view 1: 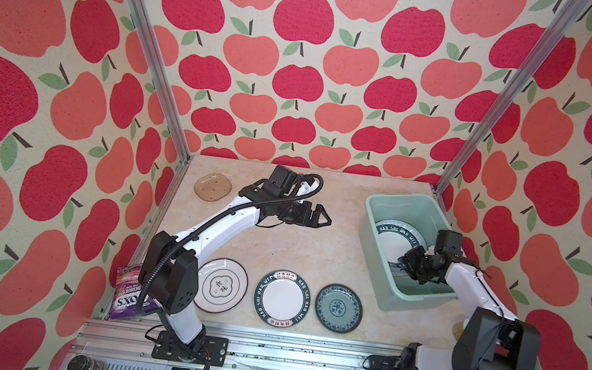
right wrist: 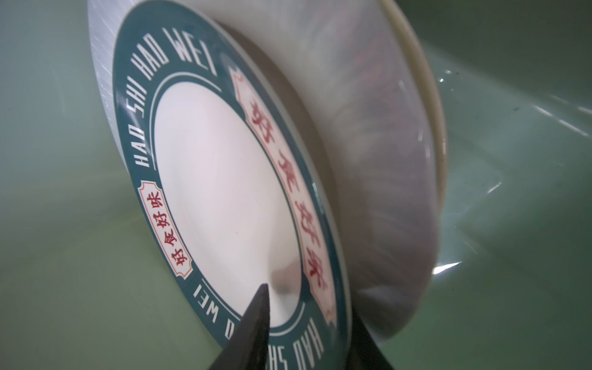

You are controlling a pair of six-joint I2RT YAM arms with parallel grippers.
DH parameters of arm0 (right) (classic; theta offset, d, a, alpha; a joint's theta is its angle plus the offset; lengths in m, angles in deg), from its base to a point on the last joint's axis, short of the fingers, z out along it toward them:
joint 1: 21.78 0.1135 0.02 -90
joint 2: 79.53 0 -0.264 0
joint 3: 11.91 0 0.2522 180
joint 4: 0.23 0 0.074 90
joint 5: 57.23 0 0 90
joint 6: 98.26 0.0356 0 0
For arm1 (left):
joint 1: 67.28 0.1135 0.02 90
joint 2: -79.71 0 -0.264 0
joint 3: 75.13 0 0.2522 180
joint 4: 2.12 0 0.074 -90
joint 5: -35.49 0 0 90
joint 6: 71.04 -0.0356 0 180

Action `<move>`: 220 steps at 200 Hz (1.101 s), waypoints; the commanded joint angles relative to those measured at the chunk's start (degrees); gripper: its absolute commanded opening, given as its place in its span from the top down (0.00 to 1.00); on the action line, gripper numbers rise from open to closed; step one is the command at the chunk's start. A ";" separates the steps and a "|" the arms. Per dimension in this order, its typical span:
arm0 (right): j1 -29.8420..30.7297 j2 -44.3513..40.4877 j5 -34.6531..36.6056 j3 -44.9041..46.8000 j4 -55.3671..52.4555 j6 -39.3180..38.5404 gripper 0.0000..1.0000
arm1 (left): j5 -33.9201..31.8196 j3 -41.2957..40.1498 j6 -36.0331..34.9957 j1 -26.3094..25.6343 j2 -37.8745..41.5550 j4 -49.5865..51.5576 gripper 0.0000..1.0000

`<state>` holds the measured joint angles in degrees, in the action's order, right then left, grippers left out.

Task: Place the plates into the plastic bin on the countertop
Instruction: Place the plate in the plastic bin, then pick up the plate from the bottom-center of the table.

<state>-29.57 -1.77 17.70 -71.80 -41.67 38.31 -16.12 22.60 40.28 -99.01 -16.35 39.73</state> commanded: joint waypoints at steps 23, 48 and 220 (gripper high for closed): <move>-1.02 -1.93 6.83 -2.54 -7.92 1.47 0.59 | -0.26 -0.04 -1.04 0.50 1.91 0.90 0.01; -1.02 -5.06 7.87 -6.35 -10.73 1.75 0.54 | -0.16 -0.03 -1.00 0.61 2.23 0.79 0.01; 39.77 -4.79 4.69 -35.09 -18.16 -4.62 0.46 | -16.60 -4.13 2.34 7.02 23.83 22.21 0.01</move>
<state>4.46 -10.54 25.76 -108.06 -58.30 36.28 -28.71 20.85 40.63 -93.59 4.68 50.95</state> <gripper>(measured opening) 0.538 0.992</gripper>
